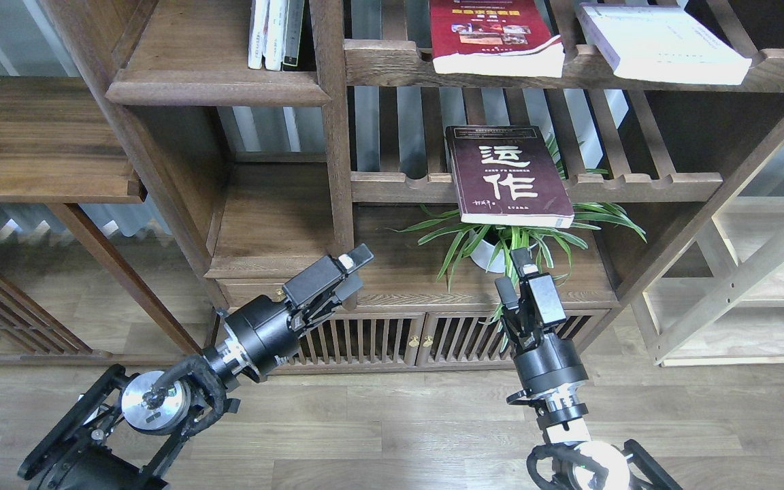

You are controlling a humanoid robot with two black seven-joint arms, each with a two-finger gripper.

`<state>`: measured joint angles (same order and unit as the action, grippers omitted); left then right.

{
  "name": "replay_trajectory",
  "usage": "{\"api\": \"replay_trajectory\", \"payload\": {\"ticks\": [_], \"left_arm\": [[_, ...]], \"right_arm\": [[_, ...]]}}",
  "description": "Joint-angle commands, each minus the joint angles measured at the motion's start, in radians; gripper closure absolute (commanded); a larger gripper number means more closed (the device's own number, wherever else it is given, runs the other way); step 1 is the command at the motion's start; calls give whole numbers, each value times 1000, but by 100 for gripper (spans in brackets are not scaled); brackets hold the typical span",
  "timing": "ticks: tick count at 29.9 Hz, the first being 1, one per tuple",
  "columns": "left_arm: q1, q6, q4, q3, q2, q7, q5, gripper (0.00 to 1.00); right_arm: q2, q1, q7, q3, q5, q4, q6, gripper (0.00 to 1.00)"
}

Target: Organize books on shelf

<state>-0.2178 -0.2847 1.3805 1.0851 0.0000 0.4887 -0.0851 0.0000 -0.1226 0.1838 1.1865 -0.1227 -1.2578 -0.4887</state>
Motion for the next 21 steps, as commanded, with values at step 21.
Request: {"api": "replay_trajectory", "payload": {"ticks": [21], "left_arm": [[-5,-106,-32,-4,0,0,-28,1]], "right_arm": [[0,-5,0,2,-2,17,0,0]]}}
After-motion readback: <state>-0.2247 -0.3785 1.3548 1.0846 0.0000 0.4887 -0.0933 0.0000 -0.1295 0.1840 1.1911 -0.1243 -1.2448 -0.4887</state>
